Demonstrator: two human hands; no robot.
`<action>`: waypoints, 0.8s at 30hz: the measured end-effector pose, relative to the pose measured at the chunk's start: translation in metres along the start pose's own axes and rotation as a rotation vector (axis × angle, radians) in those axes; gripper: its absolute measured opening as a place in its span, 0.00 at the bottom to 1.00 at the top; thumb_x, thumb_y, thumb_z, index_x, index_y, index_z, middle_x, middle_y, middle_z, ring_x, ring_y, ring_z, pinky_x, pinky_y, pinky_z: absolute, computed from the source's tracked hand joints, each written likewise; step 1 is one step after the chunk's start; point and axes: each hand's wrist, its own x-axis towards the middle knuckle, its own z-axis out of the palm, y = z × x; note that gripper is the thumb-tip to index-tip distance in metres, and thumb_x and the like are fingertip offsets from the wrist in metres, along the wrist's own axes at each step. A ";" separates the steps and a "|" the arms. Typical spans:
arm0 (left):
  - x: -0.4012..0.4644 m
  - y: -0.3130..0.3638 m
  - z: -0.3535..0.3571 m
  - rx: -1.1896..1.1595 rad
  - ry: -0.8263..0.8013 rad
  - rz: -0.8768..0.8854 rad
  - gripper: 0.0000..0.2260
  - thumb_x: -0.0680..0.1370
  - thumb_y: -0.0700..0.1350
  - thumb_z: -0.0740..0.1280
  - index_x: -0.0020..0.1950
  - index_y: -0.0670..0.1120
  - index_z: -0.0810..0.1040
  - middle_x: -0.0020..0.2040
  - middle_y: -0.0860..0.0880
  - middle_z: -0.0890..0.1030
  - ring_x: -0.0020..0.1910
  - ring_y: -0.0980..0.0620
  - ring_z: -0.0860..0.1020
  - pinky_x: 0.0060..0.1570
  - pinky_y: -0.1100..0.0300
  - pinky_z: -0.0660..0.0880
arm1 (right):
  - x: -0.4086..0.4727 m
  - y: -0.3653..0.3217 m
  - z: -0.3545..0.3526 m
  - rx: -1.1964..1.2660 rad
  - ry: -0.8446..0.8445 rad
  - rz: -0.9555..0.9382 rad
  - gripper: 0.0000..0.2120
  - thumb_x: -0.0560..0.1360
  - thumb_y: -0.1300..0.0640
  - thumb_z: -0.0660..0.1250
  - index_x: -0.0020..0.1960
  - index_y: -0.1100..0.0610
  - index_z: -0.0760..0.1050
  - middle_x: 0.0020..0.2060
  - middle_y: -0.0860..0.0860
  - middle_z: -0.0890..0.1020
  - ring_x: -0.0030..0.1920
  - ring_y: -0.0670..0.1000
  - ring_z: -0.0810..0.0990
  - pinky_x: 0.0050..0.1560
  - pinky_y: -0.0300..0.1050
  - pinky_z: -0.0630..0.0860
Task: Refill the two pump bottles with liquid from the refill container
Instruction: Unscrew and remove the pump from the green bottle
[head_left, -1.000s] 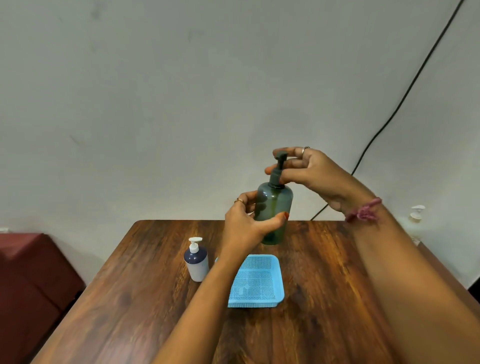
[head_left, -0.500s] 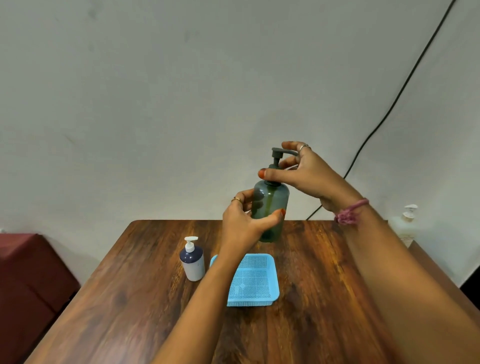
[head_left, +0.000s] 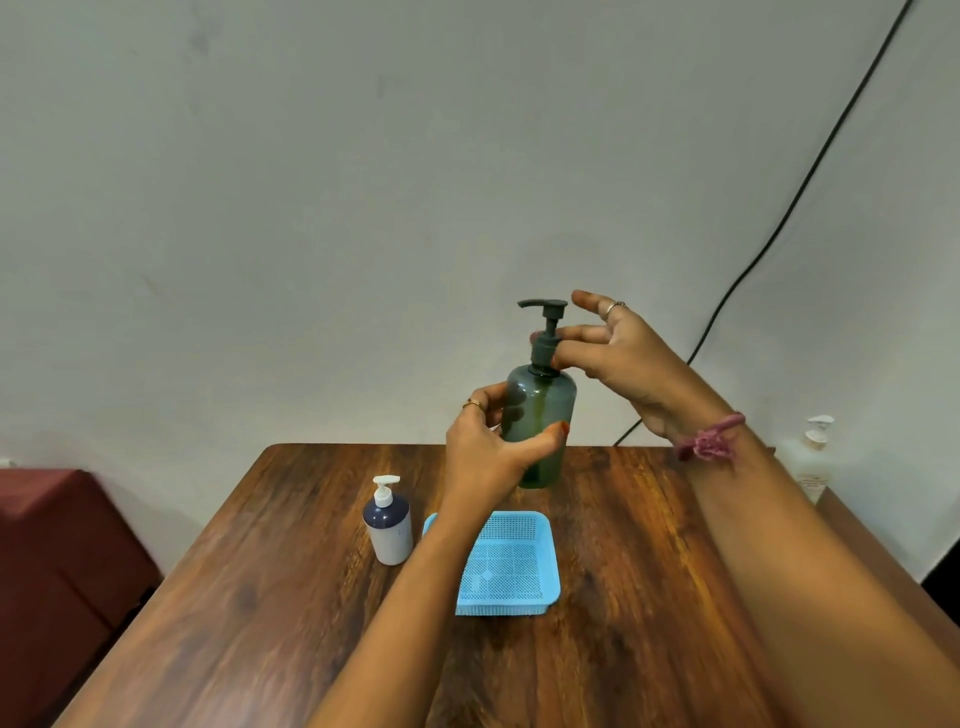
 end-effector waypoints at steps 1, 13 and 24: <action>-0.001 0.000 -0.001 -0.002 0.001 0.002 0.27 0.67 0.47 0.78 0.62 0.52 0.71 0.57 0.55 0.77 0.53 0.61 0.77 0.44 0.75 0.75 | -0.001 -0.001 0.001 -0.002 -0.017 -0.001 0.38 0.72 0.59 0.71 0.76 0.53 0.54 0.58 0.49 0.80 0.58 0.49 0.77 0.50 0.39 0.70; -0.013 0.002 -0.006 0.017 -0.001 -0.006 0.27 0.68 0.48 0.78 0.62 0.52 0.70 0.56 0.57 0.76 0.52 0.62 0.76 0.42 0.75 0.76 | -0.011 -0.003 0.013 -0.049 -0.006 -0.039 0.36 0.70 0.56 0.74 0.72 0.52 0.60 0.53 0.48 0.80 0.54 0.46 0.78 0.49 0.36 0.74; -0.019 0.003 -0.012 0.008 -0.006 0.000 0.28 0.68 0.46 0.78 0.64 0.50 0.70 0.57 0.55 0.76 0.51 0.63 0.76 0.41 0.76 0.75 | -0.017 0.003 0.022 0.057 0.040 -0.019 0.32 0.68 0.57 0.76 0.68 0.52 0.66 0.52 0.50 0.81 0.52 0.49 0.80 0.51 0.42 0.78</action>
